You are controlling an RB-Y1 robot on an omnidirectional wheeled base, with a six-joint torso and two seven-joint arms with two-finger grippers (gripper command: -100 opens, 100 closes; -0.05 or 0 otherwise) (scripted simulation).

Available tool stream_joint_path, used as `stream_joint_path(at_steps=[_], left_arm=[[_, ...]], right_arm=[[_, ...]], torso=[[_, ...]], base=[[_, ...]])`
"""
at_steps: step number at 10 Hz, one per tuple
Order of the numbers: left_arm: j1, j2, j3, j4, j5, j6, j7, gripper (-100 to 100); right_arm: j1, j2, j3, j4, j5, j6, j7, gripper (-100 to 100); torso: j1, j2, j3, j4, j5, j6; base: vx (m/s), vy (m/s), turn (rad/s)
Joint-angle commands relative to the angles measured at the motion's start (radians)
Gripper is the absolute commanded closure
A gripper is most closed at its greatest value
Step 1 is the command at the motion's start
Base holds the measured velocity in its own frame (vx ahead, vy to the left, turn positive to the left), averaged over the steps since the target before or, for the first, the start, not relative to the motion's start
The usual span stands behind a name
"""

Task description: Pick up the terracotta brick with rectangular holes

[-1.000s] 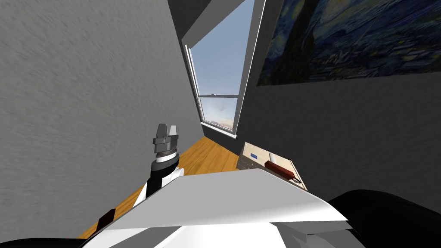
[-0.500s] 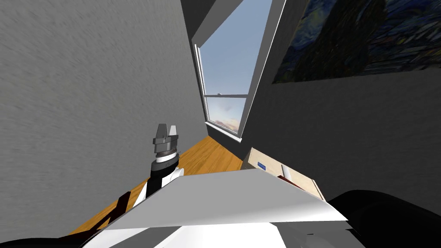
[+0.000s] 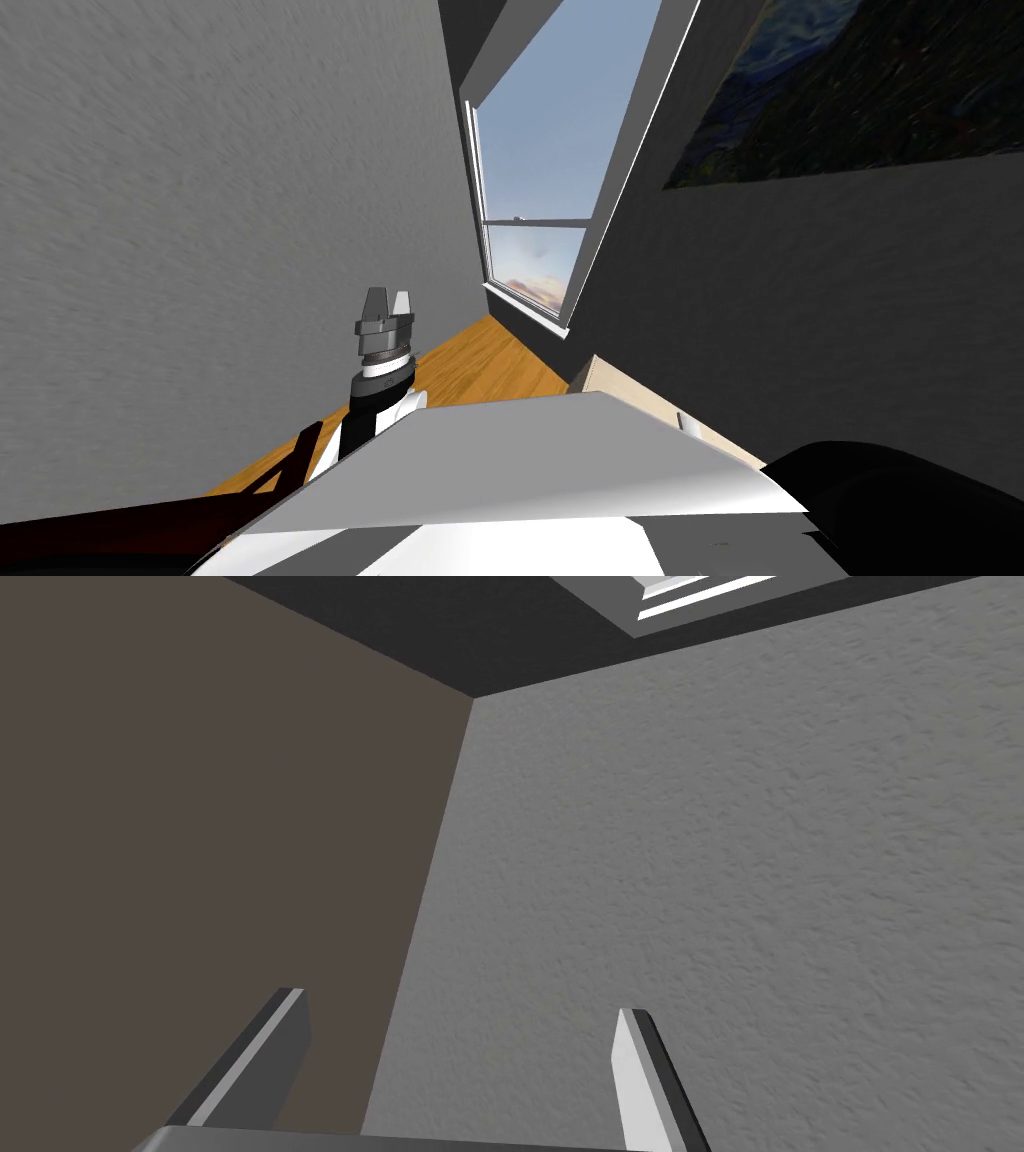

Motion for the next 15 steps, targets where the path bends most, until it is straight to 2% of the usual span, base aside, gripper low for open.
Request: stream_joint_path(at_steps=[1,4,5,6,7,8,11,12,13,15], left_arm=[[0.000,0.000,0.000,0.000,0.000,0.000,0.000,0],[0.000,0.000,0.000,0.000,0.000,0.000,0.000,0],[0.000,0.000,0.000,0.000,0.000,0.000,0.000,0],[0.000,0.000,0.000,0.000,0.000,0.000,0.000,0],[0.000,0.000,0.000,0.000,0.000,0.000,0.000,0],[0.000,0.000,0.000,0.000,0.000,0.000,0.000,0],[0.000,0.000,0.000,0.000,0.000,0.000,0.000,0],[0.000,0.000,0.000,0.000,0.000,0.000,0.000,0],[0.000,0.000,0.000,0.000,0.000,0.000,0.000,0],[0.000,0.000,0.000,0.000,0.000,0.000,0.000,0]], right_arm=[[0.006,-0.019,0.011,-0.009,0.031,0.016,-0.009,-100],[-0.007,0.017,0.039,-0.009,0.089,0.030,-0.002,-100],[-0.011,0.036,0.047,-0.014,0.099,0.032,-0.002,-100],[-0.018,0.039,0.040,0.009,0.092,0.027,0.010,-100],[-0.020,0.042,0.042,0.010,0.093,0.027,0.014,0],[-0.031,0.073,0.054,0.027,0.096,0.046,0.019,-100],[-0.048,0.119,0.073,0.052,0.099,0.074,0.028,-100],[-0.040,0.106,0.066,0.043,0.097,0.067,0.024,-100],[-0.041,0.108,0.066,0.046,0.096,0.067,0.028,100],[-0.039,0.110,0.069,0.044,0.097,0.063,0.028,100]], torso=[[0.000,0.000,0.000,0.000,0.000,0.000],[-0.004,-0.003,-0.001,-0.001,-0.001,0.001],[-0.005,-0.001,0.000,0.000,-0.001,0.001],[-0.003,0.000,0.000,0.000,-0.001,0.001],[0.001,0.002,0.001,0.000,0.000,0.001],[0.004,0.003,0.002,0.001,0.001,0.001],[0.003,0.005,0.003,0.001,0.000,0.001],[0.003,0.005,0.003,0.001,0.000,0.001],[0.004,0.005,0.003,0.001,0.001,0.001],[0.002,0.004,0.003,0.002,0.001,0.000]], base=[[0.073,-0.099,0.152],[0.088,-0.146,0.138],[0.056,-0.129,0.049],[0.028,-0.050,0.012],[0.005,-0.011,0.002],[0.001,-0.029,0.070],[-0.006,-0.048,0.060],[-0.004,-0.019,0.009],[0.000,0.000,0.000],[-0.002,0.004,-0.004]])
